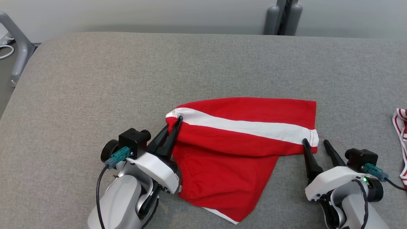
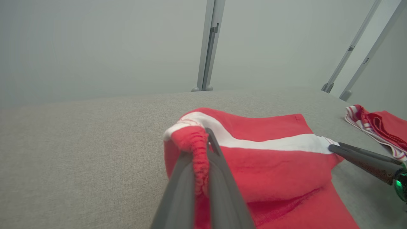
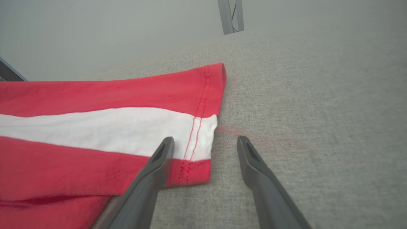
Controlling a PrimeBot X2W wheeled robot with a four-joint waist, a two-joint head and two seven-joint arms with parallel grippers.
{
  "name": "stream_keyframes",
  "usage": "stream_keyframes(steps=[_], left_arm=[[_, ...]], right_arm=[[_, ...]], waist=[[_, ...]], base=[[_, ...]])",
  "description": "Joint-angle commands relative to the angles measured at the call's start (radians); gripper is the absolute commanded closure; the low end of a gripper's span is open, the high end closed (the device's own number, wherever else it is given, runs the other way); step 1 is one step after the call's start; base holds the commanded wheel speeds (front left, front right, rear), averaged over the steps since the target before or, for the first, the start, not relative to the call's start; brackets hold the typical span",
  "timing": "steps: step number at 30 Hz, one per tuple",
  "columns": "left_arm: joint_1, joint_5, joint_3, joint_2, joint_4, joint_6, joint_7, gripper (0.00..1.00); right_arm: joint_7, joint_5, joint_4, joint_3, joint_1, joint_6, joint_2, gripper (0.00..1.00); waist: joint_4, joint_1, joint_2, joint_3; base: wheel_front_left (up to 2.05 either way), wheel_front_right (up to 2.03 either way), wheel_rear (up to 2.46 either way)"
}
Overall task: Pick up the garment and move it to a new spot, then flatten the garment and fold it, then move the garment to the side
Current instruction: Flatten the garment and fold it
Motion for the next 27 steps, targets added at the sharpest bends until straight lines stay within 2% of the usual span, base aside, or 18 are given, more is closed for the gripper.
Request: stream_keyframes(steps=[1,11,12,13,14,15,16,27], left_arm=[[0.014,0.005,0.006,0.008,-0.013,-0.001,-0.005,1.00],[0.036,0.010,0.002,0.007,-0.046,-0.001,-0.005,1.00],[0.036,0.009,0.001,0.006,-0.047,-0.001,-0.005,1.00],[0.036,0.008,0.000,0.005,-0.048,-0.002,-0.005,1.00],[0.036,0.007,-0.001,0.005,-0.048,-0.001,-0.005,1.00],[0.036,0.007,-0.001,0.005,-0.048,-0.001,-0.005,1.00],[0.036,0.006,-0.001,0.004,-0.049,-0.002,-0.005,1.00],[0.032,0.013,0.021,0.010,-0.067,-0.001,-0.006,1.00]], right_arm=[[-0.001,0.009,0.009,0.004,-0.013,0.000,-0.008,0.00],[-0.001,0.044,0.020,0.038,-0.032,0.000,-0.010,0.00],[-0.001,0.049,0.018,0.043,-0.034,0.000,-0.012,0.08],[-0.001,0.054,0.018,0.045,-0.034,0.000,-0.015,0.54],[-0.001,0.060,0.019,0.049,-0.035,0.000,-0.016,0.78],[-0.001,0.060,0.019,0.049,-0.035,0.000,-0.016,0.78],[-0.001,0.061,0.021,0.053,-0.035,0.000,-0.017,1.00],[-0.001,0.026,-0.092,0.050,-0.016,0.000,-0.038,1.00]], waist=[[0.004,0.0000,0.0000,-0.003],[0.003,0.0000,0.0000,-0.005],[0.003,0.0000,0.0000,-0.005],[0.003,0.0000,0.0000,-0.005],[0.004,0.0000,0.0000,-0.004],[0.004,0.0000,0.0000,-0.004],[0.004,0.0000,0.0000,-0.004],[0.001,0.0000,0.0000,-0.018]], base=[[0.00,0.00,0.00],[0.00,0.00,0.00],[0.00,0.00,0.00],[0.00,0.00,0.00],[0.00,0.00,0.00],[0.00,0.00,0.00],[0.00,0.00,0.00],[0.00,0.00,0.00]])
